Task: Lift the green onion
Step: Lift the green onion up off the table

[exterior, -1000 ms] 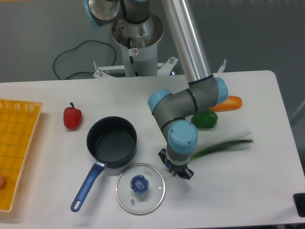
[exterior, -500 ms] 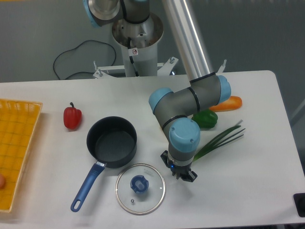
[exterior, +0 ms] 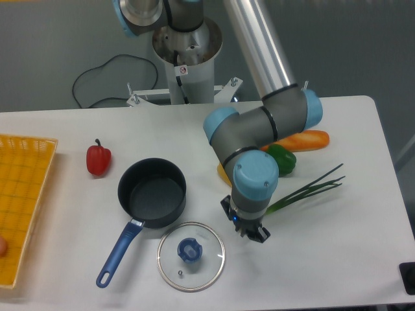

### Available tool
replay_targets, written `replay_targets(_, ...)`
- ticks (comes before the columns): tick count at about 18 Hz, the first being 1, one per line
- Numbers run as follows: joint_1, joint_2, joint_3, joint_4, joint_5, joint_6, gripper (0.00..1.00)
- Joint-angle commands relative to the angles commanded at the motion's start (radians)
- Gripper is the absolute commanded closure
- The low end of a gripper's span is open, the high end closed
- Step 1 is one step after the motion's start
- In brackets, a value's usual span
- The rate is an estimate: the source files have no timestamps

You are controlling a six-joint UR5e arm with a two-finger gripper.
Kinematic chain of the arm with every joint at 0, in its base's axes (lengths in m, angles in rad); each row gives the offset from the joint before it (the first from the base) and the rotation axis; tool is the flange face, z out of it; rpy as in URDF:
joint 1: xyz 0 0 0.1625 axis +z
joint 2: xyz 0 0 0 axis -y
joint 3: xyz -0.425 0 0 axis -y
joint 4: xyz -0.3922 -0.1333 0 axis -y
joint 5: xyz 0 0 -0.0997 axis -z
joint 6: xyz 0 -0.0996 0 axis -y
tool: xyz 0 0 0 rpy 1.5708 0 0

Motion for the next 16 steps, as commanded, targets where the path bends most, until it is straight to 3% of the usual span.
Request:
replay_targets(4,-0.017,0.060,-0.011,-0.065,0.008,0.023,0.77)
replay_targets(9,-0.038,0.095,-0.029,-0.074,0.008,0.020,0.77)
replay_targets(16,-0.038,0.103,-0.032,-0.075,0.008,0.020,0.77)
